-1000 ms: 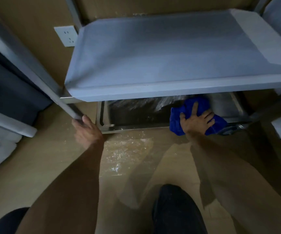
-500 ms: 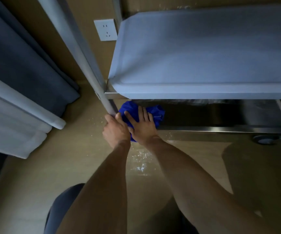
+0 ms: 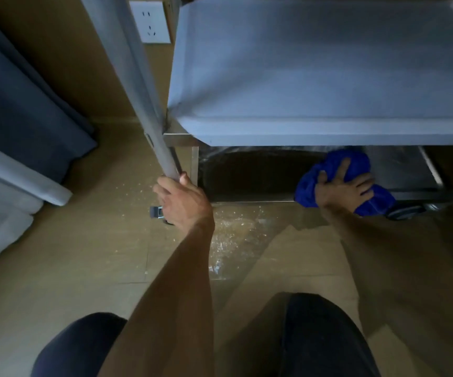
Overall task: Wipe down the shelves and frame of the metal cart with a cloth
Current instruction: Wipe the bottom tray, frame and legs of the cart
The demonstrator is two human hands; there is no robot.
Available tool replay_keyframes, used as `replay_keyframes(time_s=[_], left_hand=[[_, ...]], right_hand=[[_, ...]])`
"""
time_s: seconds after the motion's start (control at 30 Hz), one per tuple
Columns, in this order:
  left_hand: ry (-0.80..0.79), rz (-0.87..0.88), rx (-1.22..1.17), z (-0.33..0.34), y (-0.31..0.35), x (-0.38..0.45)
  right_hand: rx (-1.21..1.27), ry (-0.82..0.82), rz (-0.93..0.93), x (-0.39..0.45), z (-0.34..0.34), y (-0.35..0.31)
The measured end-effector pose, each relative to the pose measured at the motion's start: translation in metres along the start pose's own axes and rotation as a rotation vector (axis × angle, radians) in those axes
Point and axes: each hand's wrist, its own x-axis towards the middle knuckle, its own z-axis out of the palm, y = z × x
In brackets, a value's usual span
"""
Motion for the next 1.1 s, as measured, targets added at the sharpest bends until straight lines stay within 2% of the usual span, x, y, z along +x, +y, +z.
replay_keyframes(time_s=[0.07,0.2,0.27,0.33,0.43,0.6,0.77,0.87,0.97,1.1], left_hand=[[0.029,0.020,-0.023,0.003,-0.003,0.002],[0.025,0.080,-0.044,0.005,-0.012,0.006],[0.024,0.120,-0.036,0.004,-0.015,0.010],[0.035,0.109,-0.021,0.003,-0.017,0.013],[0.034,0.044,-0.009,0.001,-0.014,0.013],[0.001,-0.077,0.035,0.001,0.002,0.001],[-0.039,0.018,0.060,-0.005,-0.005,-0.004],[-0.013,0.069,0.031,0.000,-0.004,-0.006],[0.001,0.088,0.030,0.003,-0.006,-0.006],[-0.023,0.071,0.044,0.000,-0.008,-0.004]], right_hand=[[-0.042,-0.019,-0.162,-0.033,0.013,-0.040],[-0.034,-0.110,-0.627,-0.109,0.035,-0.145],[-0.036,-0.209,-0.904,-0.131,0.039,-0.190],[-0.096,-0.296,-1.080,-0.132,0.039,-0.216],[-0.022,-0.288,-1.030,-0.134,0.040,-0.211],[0.116,-0.120,-0.721,-0.119,0.042,-0.148],[0.023,-0.033,-0.238,-0.006,0.006,-0.006],[0.004,-0.050,-0.091,0.018,-0.011,0.043],[-0.006,0.025,-0.188,-0.031,0.006,0.009],[-0.078,-0.075,-0.694,-0.124,0.032,-0.093]])
